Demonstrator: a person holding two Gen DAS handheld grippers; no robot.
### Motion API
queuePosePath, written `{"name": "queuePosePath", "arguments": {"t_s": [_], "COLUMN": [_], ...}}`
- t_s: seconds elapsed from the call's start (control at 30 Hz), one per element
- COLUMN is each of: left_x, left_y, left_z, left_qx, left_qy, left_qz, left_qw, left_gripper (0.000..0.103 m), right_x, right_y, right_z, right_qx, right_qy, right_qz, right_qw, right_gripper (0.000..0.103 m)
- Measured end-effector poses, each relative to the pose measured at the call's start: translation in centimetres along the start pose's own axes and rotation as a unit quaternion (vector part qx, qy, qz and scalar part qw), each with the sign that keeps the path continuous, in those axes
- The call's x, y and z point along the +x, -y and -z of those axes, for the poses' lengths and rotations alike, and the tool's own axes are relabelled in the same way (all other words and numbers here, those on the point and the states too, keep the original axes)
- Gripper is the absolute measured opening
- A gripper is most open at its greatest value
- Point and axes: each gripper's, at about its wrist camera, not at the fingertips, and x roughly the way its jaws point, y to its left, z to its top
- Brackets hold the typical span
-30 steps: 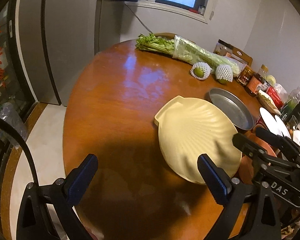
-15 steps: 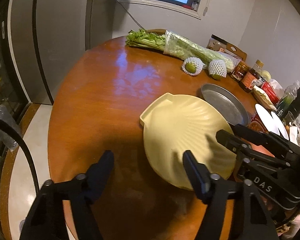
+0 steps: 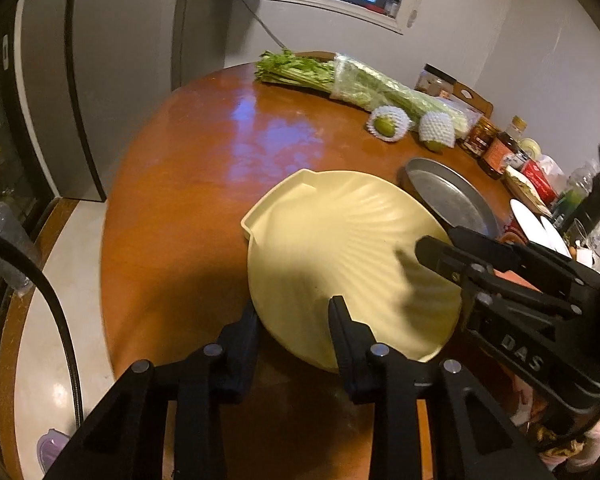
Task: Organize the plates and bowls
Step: 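Lift the cream shell plate with the right tool and set it down beside the pink plate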
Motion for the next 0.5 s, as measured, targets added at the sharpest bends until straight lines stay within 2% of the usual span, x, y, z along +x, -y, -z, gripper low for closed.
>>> {"name": "queuePosePath", "arguments": {"t_s": [0.13, 0.37, 0.5], "left_x": [0.3, 1.3, 2.2], "left_y": [-1.2, -1.6, -1.2], "left_z": [-1.0, -2.9, -3.9], "left_qx": [-0.006, 0.002, 0.011], "left_qy": [0.004, 0.006, 0.004], "left_qz": [-0.013, -0.021, -0.012], "left_qw": [0.9999, 0.9998, 0.9999], "left_gripper": [0.034, 0.034, 0.034], "right_x": [-0.4, -1.0, -1.8], "right_y": [-1.3, -1.7, -1.9], "right_z": [0.3, 1.6, 2.2], "right_qx": [-0.011, 0.008, 0.015], "right_qy": [0.0, -0.008, -0.003], "right_qz": [-0.012, -0.033, -0.044], "right_qw": [1.0, 0.999, 0.999], "right_gripper": [0.038, 0.038, 0.038]}}
